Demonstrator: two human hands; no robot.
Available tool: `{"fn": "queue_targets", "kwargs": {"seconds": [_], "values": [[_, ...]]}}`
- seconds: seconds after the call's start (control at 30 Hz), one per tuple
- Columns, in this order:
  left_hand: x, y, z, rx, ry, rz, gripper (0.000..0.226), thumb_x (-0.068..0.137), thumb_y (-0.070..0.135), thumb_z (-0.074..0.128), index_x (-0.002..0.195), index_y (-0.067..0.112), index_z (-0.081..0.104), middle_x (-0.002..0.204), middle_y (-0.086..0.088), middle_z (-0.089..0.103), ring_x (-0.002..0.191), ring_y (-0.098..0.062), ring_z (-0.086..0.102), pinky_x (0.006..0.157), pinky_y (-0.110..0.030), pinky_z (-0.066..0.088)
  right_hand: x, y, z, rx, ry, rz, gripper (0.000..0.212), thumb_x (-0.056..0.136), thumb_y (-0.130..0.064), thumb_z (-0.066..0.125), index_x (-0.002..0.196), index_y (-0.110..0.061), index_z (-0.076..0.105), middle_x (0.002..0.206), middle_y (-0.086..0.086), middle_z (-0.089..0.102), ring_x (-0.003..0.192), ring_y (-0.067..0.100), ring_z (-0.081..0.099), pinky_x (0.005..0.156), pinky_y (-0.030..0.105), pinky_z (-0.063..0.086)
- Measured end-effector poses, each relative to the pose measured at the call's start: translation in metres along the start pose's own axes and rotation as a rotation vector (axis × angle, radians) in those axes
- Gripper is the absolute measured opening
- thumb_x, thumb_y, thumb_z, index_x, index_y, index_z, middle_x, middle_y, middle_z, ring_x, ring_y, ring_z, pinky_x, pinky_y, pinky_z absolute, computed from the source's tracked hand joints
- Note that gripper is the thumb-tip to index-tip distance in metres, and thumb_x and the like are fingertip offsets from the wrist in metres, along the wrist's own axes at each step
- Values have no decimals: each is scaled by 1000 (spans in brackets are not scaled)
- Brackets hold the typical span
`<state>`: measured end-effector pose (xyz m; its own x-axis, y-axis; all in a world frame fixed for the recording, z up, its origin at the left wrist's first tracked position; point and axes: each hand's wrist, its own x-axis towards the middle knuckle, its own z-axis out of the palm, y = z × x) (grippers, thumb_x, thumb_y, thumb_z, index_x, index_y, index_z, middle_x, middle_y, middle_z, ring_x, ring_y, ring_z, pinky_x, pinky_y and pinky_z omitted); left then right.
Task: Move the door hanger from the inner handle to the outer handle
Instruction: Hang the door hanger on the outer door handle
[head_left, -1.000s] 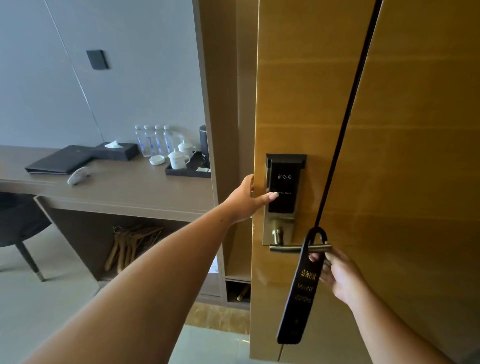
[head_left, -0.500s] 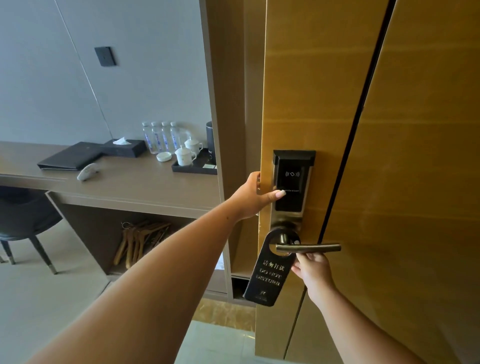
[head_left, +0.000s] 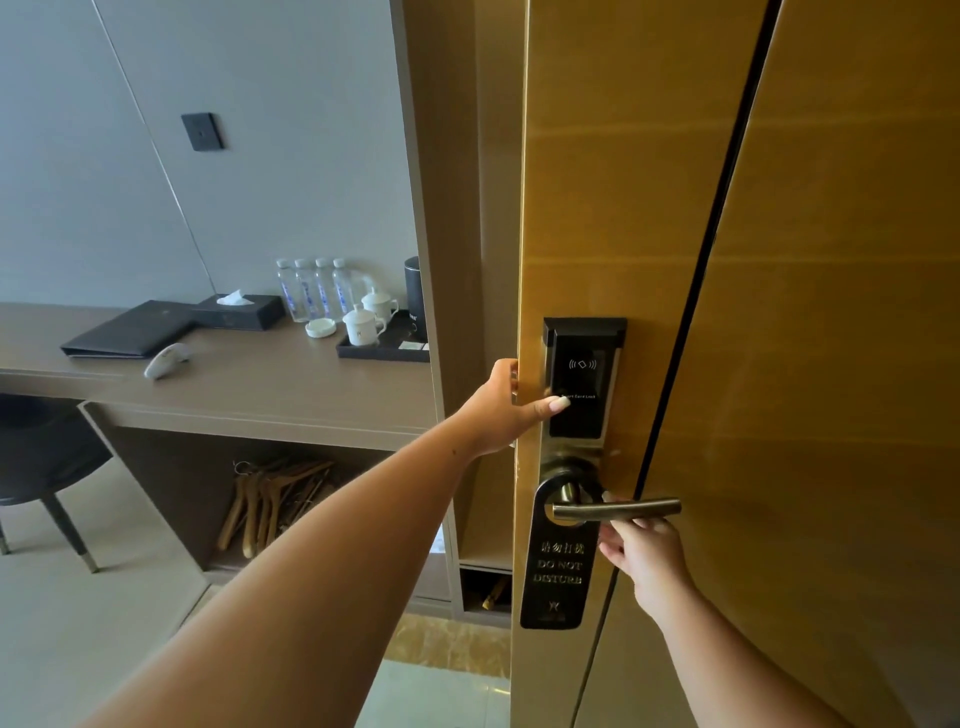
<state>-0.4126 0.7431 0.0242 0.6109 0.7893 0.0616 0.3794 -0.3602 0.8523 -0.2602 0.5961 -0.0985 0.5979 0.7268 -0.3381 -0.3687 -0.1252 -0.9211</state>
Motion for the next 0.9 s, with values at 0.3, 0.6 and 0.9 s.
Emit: {"fn": "queue_targets", "kwargs": {"seconds": [0.3,0.6,0.9], "values": [[-7,0,-2,37,-5,18,103,51,82,63,129,25,27,103,5,56,87,-14,61,64,-23,51,-15,-20,-36,189,215,-17,10,83,-27,67,89,-19,69,92,4,65,82,17,63,69,30,51],[-31,-5,-7,52,-83,77,93,44,77,73,114,26,39,96,6,58,83,-11,60,69,-28,54,-63,-57,-29,129,349,-192,31,86,-38,59,109,-16,64,105,3,65,100,19,59,96,41,43],[-71,-19,-25,141,-479,252,46,66,29,83,103,30,56,97,7,61,87,-9,60,78,-28,52,-106,-19,-12,-96,644,-212,23,89,-12,56,110,-8,64,106,13,65,91,28,60,76,38,49]]}}
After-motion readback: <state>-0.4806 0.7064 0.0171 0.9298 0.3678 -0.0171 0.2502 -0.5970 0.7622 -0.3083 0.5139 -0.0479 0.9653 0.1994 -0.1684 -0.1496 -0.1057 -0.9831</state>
